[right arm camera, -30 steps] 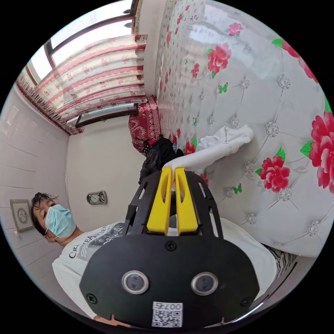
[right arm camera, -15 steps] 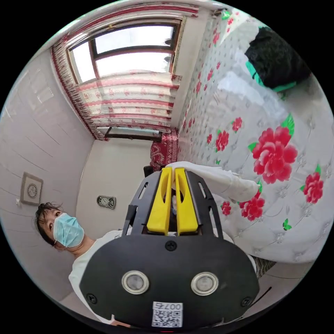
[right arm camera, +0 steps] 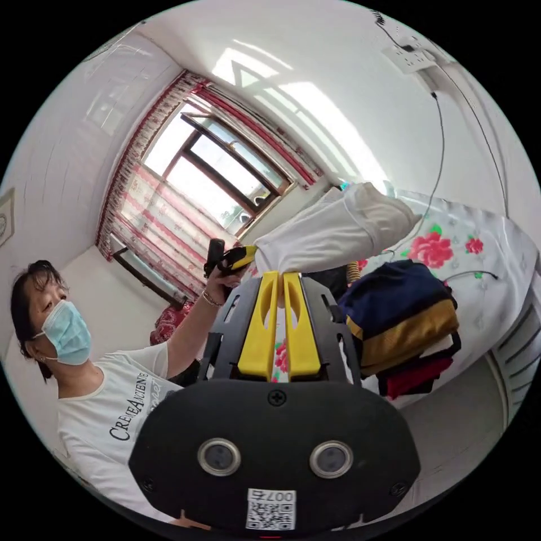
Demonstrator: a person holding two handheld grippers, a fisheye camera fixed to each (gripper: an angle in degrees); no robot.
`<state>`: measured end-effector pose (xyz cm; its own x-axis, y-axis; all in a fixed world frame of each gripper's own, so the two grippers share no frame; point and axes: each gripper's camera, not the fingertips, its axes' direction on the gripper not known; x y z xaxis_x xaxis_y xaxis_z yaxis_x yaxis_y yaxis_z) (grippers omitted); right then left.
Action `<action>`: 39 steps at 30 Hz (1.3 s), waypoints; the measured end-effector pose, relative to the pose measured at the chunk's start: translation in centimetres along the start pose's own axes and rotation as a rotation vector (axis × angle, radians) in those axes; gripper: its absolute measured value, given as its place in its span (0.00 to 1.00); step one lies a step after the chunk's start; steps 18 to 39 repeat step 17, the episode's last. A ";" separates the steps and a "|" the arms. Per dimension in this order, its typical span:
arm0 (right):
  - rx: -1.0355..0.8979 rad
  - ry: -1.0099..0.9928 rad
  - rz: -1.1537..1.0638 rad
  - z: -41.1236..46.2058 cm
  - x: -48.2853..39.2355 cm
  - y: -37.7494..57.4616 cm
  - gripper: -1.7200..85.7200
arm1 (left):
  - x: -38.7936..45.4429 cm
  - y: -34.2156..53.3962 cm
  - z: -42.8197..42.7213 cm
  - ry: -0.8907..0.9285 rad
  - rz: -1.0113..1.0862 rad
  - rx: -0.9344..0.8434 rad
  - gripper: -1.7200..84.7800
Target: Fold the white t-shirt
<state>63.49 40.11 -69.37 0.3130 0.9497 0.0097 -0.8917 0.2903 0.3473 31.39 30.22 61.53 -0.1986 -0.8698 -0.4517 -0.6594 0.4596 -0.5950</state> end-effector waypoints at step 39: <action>-0.433 0.366 -0.194 20.6 -5.5 17.6 0.02 | -8.1 34.7 2.7 -0.782 -0.476 -0.172 0.08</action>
